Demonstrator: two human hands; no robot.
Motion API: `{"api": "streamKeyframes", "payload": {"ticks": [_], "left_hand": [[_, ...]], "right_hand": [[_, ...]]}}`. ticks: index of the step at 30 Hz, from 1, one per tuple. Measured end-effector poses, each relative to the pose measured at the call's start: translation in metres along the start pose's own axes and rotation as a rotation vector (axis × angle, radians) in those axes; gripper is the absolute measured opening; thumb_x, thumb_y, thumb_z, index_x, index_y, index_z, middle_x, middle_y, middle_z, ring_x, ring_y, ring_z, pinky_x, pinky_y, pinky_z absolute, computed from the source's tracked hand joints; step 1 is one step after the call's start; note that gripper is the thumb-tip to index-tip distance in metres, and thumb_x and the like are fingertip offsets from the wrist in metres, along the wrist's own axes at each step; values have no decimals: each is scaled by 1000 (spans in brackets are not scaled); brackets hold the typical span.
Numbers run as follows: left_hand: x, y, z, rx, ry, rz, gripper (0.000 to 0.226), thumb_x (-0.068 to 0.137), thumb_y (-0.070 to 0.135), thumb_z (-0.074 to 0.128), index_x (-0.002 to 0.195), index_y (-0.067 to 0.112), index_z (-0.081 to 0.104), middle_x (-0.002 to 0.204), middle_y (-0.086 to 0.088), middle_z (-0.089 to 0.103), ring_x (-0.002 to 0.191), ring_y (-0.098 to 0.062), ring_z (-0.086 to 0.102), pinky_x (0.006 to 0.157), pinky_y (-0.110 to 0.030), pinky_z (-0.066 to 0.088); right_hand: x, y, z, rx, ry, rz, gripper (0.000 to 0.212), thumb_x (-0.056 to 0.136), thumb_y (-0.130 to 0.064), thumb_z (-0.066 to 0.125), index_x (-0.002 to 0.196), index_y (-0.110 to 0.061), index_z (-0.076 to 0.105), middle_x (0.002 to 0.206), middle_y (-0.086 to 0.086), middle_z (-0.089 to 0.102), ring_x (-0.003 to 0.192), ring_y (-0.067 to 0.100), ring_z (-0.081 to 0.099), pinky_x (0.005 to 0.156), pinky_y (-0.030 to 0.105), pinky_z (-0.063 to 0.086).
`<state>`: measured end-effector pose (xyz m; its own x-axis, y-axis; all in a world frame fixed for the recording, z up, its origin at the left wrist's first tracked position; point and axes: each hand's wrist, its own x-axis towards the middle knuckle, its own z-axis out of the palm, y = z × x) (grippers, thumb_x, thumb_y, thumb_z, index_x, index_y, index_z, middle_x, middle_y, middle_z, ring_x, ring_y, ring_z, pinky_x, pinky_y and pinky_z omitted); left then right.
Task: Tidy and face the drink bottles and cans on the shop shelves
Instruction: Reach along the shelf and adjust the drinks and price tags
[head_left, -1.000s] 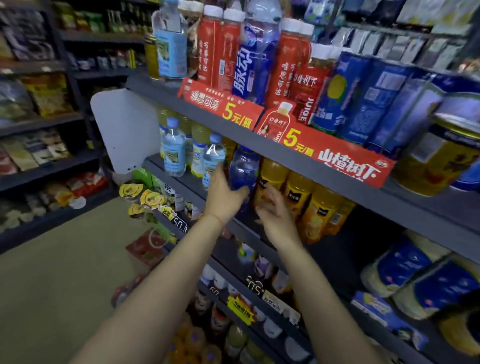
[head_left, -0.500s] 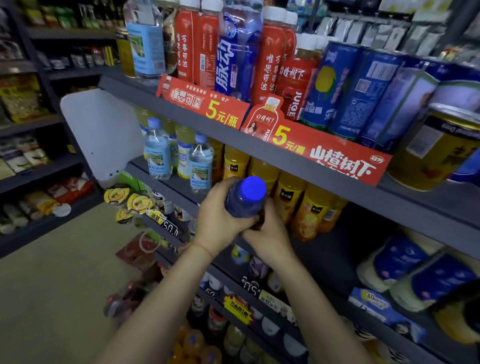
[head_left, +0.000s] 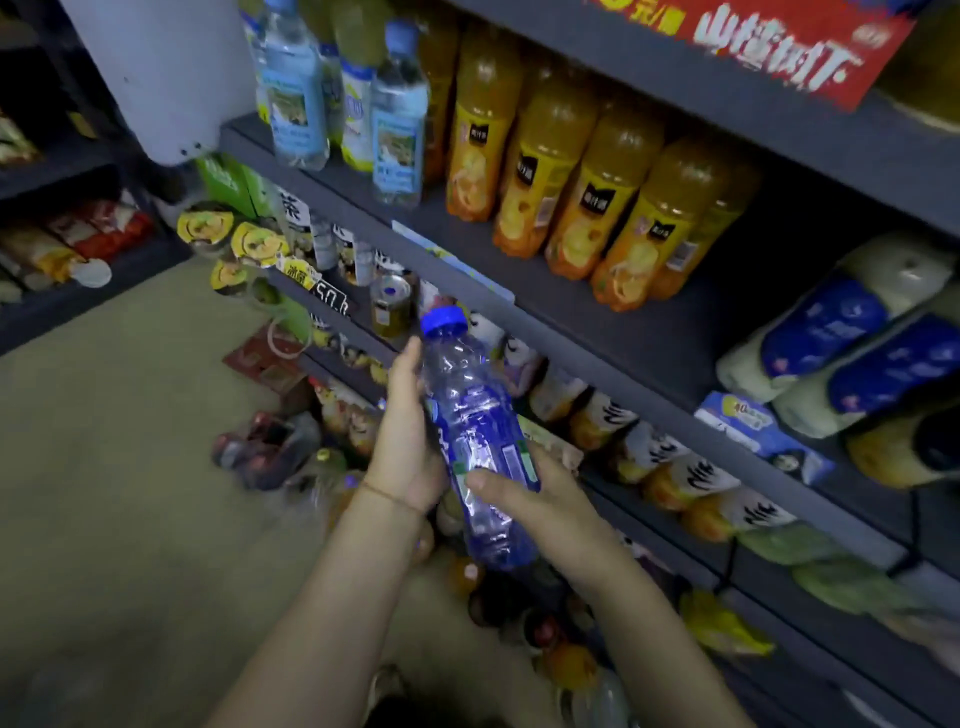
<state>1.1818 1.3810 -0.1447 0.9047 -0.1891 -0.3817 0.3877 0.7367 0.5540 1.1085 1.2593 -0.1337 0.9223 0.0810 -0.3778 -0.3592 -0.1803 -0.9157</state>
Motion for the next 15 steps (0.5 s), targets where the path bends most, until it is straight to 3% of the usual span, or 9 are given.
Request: {"api": "streamKeyframes", "payload": {"ticks": [3,5,10,13,15], "left_hand": [[-18,-30,0,2,-15,-45,54,93,57,43,82,16,76,77,-6,70,67,-20,67,74,-37,52],[-32,-49,10,-4,-44,-79,54,92,57,43,80,16,76,76,-5,69,67,-20,66,71,-35,53],[-76,-121,58,36,-153,-162,62,92,62,37,78,13,72,71,-6,68,61,-21,68,58,-30,58],[-118,-193,96,104,-272,-239,60,85,68,42,84,15,71,74,-5,67,67,-21,64,72,-36,52],[-158,-255,119,204,-339,-312,66,79,72,48,105,14,68,91,-10,70,84,-27,65,85,-41,50]], "right_hand": [[-31,11,-13,76,-20,55,18,88,-18,73,102,-27,68,97,-3,76,89,13,72,77,24,57],[-52,17,-24,154,-7,85,18,85,-21,75,102,-23,69,92,2,77,82,17,73,70,25,57],[-124,56,-77,508,-26,125,56,66,-41,80,111,-9,71,101,18,73,88,32,71,83,42,56],[-190,93,-123,940,-110,151,74,54,-43,91,111,-1,68,90,20,68,73,33,65,62,37,55],[-244,124,-157,1134,-103,93,80,53,-44,91,113,0,63,86,19,67,68,31,63,55,34,54]]}}
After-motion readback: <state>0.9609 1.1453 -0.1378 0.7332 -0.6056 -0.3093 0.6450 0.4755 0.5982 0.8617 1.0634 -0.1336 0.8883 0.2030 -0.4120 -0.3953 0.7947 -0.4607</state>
